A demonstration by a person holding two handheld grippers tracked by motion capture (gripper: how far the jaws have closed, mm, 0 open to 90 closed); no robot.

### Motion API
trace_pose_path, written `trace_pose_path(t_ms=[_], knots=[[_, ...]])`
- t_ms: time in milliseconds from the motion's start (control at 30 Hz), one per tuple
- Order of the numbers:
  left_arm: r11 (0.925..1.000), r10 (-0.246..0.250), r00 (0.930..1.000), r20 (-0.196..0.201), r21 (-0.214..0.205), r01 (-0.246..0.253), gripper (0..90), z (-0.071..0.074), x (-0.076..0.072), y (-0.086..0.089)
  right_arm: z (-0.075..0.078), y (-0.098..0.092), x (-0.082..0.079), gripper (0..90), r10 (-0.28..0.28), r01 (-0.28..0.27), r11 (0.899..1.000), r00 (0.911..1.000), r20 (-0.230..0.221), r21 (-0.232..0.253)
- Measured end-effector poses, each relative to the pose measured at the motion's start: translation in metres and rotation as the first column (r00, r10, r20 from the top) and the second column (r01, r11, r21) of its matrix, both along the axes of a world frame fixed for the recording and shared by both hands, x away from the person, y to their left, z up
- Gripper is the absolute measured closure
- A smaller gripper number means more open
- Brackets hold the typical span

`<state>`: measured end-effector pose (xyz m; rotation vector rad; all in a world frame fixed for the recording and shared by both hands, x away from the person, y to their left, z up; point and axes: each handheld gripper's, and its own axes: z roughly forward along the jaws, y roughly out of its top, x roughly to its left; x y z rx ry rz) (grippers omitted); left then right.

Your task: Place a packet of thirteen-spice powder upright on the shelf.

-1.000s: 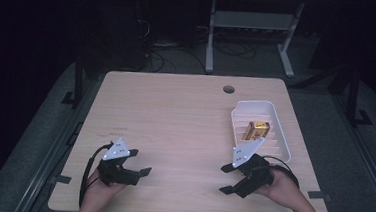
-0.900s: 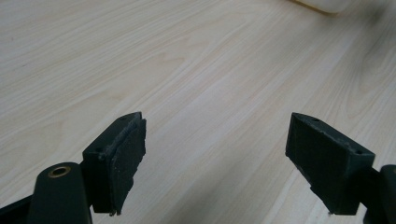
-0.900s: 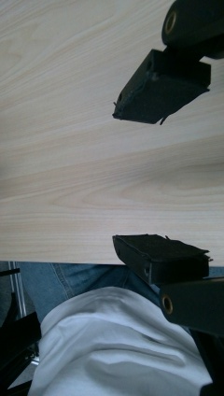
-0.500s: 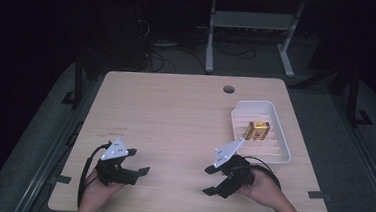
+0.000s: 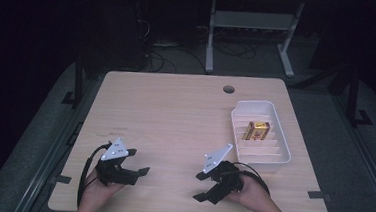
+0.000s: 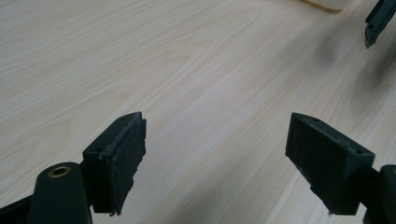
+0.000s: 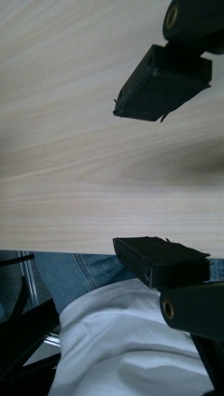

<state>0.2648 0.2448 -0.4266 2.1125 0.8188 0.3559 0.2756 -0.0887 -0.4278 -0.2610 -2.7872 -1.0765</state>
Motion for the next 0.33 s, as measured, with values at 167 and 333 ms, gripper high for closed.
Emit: trace_pose_path(t_ms=[167,333], knots=[[1.0000,-0.004,1.0000,0.000,0.002,0.004,19.3,0.000,0.000,-0.001,-0.005,0.004,-0.005,29.9,-0.011,0.011,1.000,0.9999,0.006,0.003],[0.9999,-0.010,0.9999,0.000,0.008,0.010,19.3,0.000,-0.001,-0.002,-0.007,0.006,-0.012,28.9,-0.032,0.032,0.999,0.9993,0.017,0.000]])
